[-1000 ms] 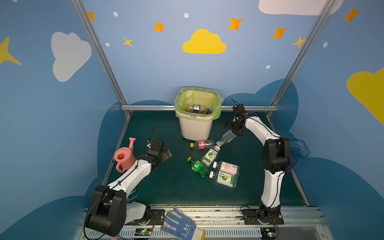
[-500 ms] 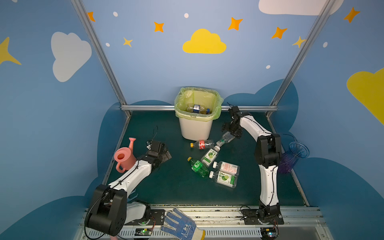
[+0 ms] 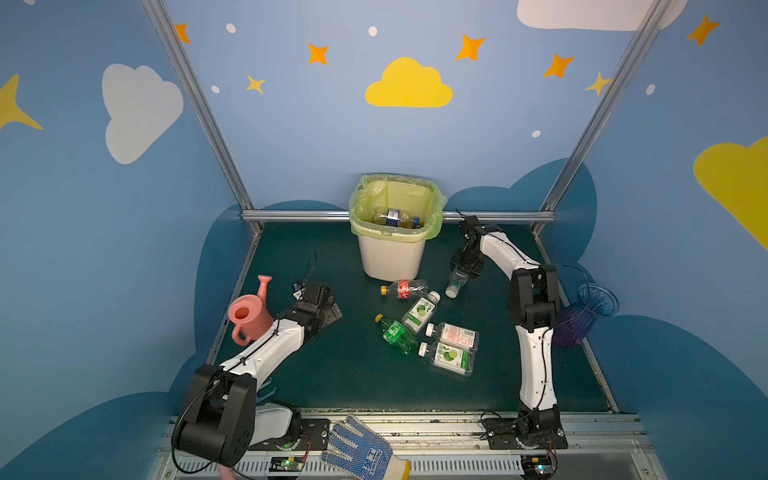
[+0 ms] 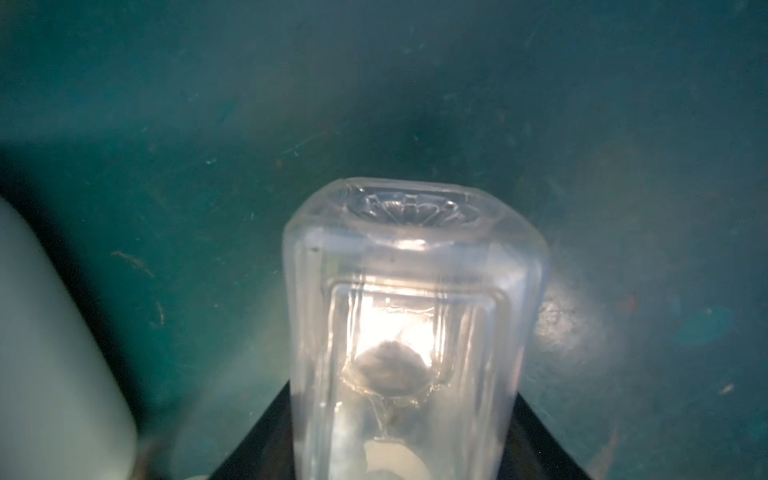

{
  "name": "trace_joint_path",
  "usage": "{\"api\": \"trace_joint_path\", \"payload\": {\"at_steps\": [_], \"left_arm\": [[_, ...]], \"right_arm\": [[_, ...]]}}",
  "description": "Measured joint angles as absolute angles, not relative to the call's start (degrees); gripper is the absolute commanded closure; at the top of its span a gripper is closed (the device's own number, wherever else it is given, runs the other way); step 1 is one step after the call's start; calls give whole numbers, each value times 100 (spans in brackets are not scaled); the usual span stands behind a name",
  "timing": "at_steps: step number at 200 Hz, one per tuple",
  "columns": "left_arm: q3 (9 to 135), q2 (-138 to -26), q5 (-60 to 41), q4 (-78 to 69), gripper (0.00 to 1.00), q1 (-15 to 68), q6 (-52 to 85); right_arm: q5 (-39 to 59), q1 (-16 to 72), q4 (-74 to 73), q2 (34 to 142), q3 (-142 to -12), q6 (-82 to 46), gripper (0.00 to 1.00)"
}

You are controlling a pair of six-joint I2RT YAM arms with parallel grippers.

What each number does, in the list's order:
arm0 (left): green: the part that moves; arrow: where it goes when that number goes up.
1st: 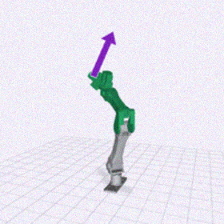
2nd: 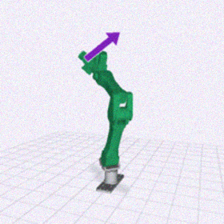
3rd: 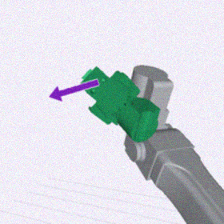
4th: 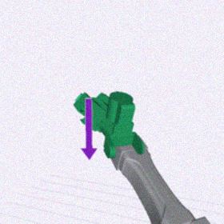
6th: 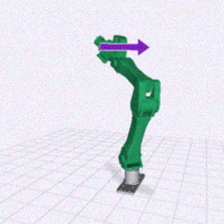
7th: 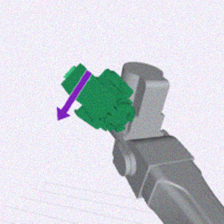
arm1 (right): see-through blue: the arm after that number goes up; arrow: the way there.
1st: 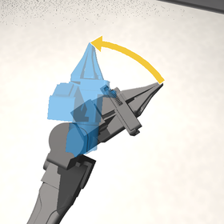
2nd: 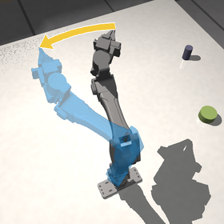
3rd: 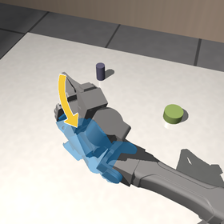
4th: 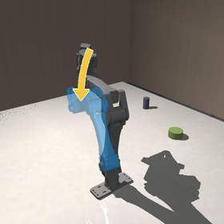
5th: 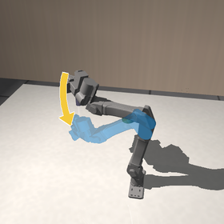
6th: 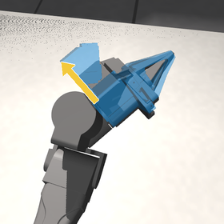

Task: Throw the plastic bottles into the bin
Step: 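Carry the clear square bottle with the right gripper and release it over the bin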

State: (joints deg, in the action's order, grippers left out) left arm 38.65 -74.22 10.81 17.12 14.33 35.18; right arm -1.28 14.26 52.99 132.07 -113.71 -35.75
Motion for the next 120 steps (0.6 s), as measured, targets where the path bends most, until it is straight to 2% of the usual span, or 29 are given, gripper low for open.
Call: {"api": "trace_joint_path", "payload": {"at_steps": [31,52,85,120], "left_arm": [[3865,-7461,1116,1715,0,1431,3562],[3865,-7494,1133,1712,0,1428,3607],[3865,-7690,1122,1695,0,1372,3728],[3872,-7920,1057,1684,0,1284,3850]], "right_arm": [[82,1308,5063,12831,-11019,-3538,51],[360,1103,4797,12186,-10700,-3435,52],[799,484,4086,10471,-10475,-3291,48],[755,-54,2834,8374,-10388,-3247,41]]}}
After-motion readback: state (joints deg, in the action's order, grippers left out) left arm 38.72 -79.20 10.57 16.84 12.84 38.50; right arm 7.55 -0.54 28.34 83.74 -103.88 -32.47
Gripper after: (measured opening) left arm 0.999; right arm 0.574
